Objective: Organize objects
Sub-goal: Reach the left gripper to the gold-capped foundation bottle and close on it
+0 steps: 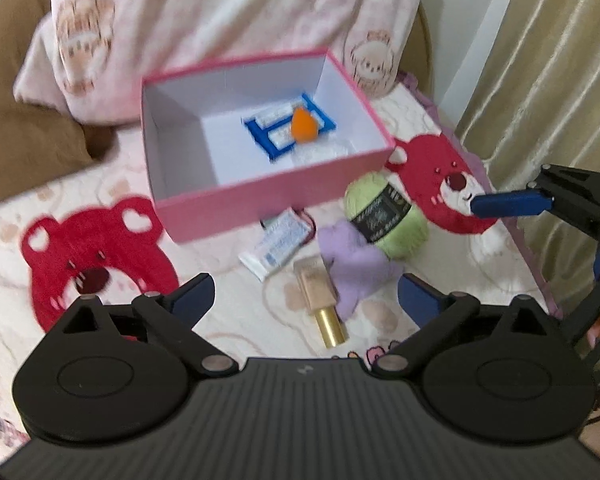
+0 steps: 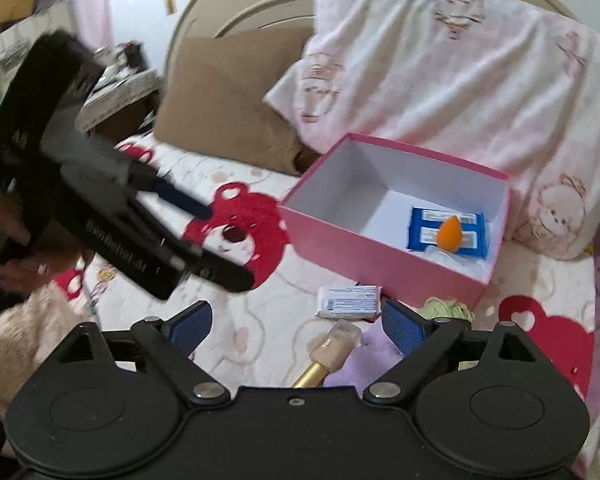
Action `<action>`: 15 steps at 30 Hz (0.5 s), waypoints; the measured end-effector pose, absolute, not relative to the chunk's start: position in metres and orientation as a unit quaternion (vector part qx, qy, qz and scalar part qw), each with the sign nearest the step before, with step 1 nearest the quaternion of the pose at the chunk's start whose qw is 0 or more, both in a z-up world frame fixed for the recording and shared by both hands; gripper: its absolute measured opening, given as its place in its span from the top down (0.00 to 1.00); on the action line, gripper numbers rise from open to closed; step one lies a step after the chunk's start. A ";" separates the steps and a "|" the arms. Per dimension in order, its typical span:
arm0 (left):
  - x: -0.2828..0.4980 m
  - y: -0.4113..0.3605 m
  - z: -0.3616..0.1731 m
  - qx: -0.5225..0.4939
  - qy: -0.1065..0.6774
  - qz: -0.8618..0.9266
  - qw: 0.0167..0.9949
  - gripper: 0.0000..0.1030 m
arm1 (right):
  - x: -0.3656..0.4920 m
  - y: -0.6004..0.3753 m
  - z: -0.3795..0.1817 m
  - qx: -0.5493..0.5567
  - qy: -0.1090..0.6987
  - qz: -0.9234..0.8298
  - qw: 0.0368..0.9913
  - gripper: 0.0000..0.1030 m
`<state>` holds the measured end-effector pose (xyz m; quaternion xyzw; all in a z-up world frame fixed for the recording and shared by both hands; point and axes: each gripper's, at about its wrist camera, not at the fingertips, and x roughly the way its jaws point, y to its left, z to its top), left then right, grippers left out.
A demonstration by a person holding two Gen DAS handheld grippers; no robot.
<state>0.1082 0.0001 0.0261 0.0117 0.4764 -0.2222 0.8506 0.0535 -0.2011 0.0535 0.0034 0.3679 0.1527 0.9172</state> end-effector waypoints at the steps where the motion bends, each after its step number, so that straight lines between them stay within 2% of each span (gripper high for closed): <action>1: 0.110 0.001 0.019 0.002 0.480 -0.226 0.848 0.03 | 0.054 -0.201 0.047 0.000 0.364 0.146 0.920 0.09; 4: 0.113 0.006 -0.003 -0.021 0.477 -0.234 0.847 0.03 | 0.060 -0.199 0.028 -0.007 0.360 0.134 0.923 0.09; 12: 0.119 0.002 -0.037 0.020 0.450 -0.228 0.863 0.04 | 0.078 -0.177 -0.020 -0.041 0.373 0.119 0.919 0.09; 15: 0.130 0.007 -0.058 -0.022 0.468 -0.223 0.855 0.06 | 0.087 -0.170 -0.039 -0.041 0.406 0.121 0.905 0.09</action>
